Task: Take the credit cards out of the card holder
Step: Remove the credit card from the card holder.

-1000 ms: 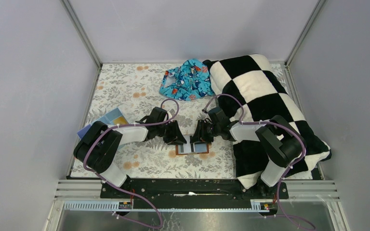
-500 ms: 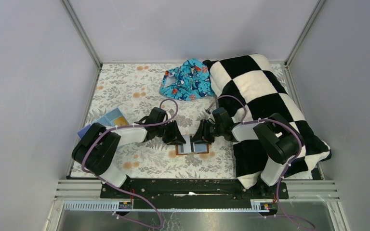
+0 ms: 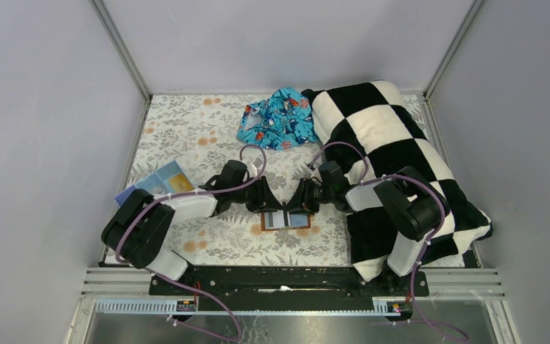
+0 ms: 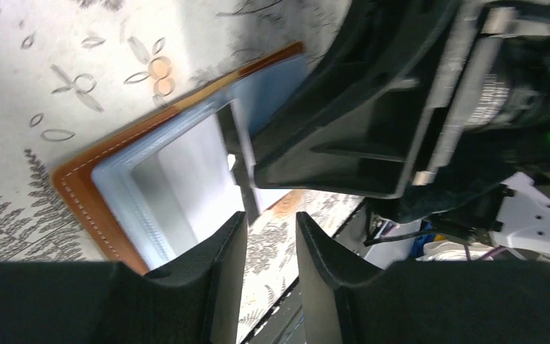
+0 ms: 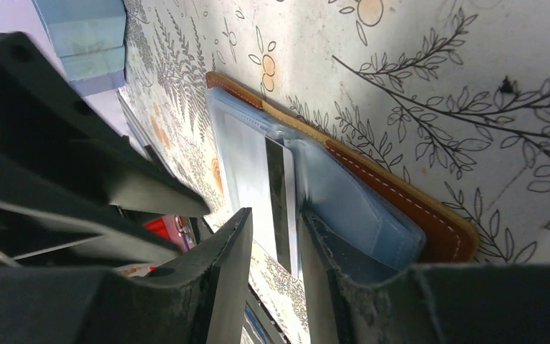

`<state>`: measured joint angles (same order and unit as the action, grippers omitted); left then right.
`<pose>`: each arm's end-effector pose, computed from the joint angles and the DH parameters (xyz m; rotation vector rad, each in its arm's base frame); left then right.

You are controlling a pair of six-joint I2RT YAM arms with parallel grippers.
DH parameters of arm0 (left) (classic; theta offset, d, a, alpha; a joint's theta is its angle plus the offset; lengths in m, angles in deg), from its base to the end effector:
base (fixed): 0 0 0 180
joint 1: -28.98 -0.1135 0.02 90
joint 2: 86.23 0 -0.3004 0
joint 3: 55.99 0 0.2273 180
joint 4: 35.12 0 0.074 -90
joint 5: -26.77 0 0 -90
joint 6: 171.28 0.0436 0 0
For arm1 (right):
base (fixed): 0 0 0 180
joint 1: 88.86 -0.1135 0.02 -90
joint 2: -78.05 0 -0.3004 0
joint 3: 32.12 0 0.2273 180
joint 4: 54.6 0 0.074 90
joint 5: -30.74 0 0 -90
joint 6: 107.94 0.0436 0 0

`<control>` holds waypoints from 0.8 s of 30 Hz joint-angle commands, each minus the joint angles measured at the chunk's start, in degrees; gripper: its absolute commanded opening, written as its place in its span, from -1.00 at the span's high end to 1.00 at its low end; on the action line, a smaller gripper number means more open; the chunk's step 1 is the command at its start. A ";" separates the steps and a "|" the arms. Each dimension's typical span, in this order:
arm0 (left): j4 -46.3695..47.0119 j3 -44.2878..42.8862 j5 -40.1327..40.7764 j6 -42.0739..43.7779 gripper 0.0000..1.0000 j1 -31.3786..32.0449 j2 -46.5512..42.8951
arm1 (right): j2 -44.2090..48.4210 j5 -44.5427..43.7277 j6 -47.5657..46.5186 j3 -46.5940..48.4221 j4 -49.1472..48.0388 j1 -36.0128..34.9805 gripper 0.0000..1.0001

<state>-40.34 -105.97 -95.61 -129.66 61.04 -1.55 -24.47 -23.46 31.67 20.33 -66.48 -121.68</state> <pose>0.2114 -0.1599 0.2121 -0.0192 2.5264 -1.3102 0.2525 0.1932 0.1648 -0.0229 2.5166 1.3997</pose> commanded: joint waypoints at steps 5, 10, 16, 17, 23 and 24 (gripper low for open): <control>-4.67 -2.57 6.15 2.18 0.30 0.82 2.63 | -2.57 -3.68 -0.42 -2.04 1.85 1.33 0.23; -7.12 -2.38 8.28 3.00 0.30 0.82 1.37 | -2.95 -3.39 -0.22 -2.04 1.50 1.27 0.23; -6.86 -1.63 8.26 3.03 0.30 0.95 2.01 | -3.12 -3.36 -0.23 -2.03 1.36 1.36 0.23; -6.84 -1.56 8.22 3.03 0.30 0.99 2.57 | -3.11 -3.36 -0.11 -2.07 1.20 1.36 0.23; -7.07 -1.23 8.77 3.11 0.30 1.17 5.40 | -3.81 -0.92 1.82 -3.41 -3.47 2.12 0.25; -7.12 -1.21 8.82 3.16 0.30 1.17 5.81 | -4.02 -0.24 2.19 -3.78 -4.94 2.22 0.27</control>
<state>-46.74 -106.84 -89.34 -128.04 61.95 2.02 -25.56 -21.61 32.81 19.06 -70.54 -120.91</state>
